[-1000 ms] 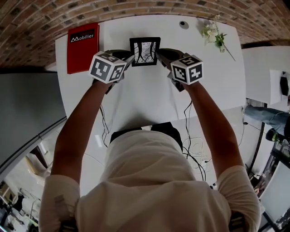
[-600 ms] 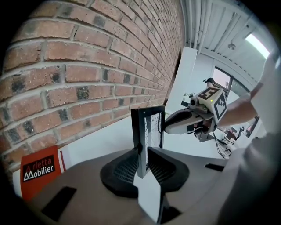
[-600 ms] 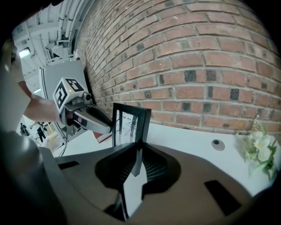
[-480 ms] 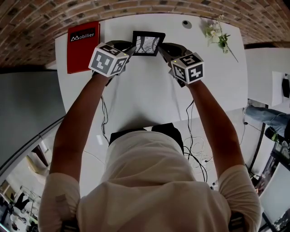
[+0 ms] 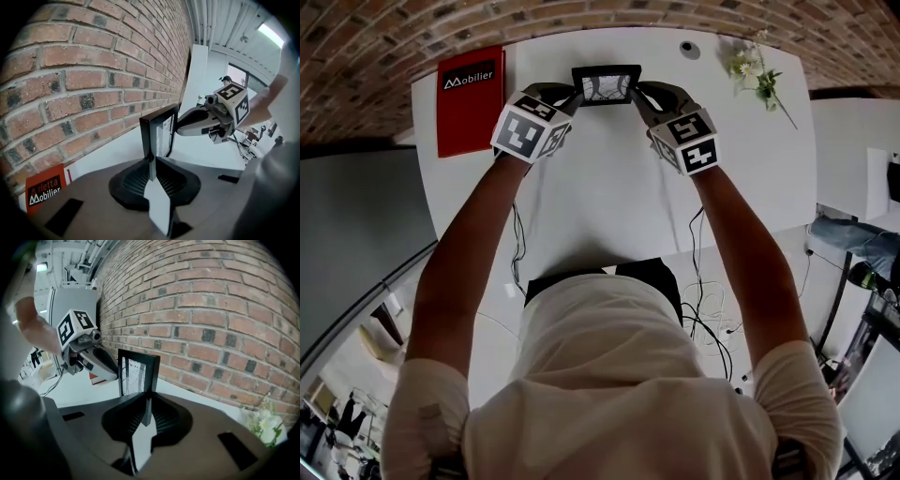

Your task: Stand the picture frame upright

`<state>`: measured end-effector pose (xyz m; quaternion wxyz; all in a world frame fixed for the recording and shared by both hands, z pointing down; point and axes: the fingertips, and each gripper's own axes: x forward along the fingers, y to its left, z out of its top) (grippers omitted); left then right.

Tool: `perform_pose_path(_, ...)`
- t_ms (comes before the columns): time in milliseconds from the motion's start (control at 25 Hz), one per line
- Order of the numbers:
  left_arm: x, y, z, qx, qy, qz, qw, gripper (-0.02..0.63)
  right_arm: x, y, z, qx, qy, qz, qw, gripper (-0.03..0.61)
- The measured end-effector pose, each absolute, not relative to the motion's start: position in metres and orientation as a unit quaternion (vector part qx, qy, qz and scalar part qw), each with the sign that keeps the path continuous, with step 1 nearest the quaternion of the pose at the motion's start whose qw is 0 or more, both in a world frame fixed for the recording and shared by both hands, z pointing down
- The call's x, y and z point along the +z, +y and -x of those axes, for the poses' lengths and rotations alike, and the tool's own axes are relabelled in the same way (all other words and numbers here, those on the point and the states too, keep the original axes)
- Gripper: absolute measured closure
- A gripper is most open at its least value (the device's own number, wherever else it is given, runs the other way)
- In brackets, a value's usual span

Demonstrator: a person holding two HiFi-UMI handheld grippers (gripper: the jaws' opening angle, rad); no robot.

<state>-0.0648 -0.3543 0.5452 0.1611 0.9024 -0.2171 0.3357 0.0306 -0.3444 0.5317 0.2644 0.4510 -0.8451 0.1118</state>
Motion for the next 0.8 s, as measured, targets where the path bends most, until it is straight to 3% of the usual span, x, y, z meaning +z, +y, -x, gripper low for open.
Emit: perform_pose_path(800,0.561,-0.362,0.059,0.36,-0.232,-0.898,0.102,0.58,0.554,-0.354,-0.036,0.059,-0.834,-0.46,0.3,0.54)
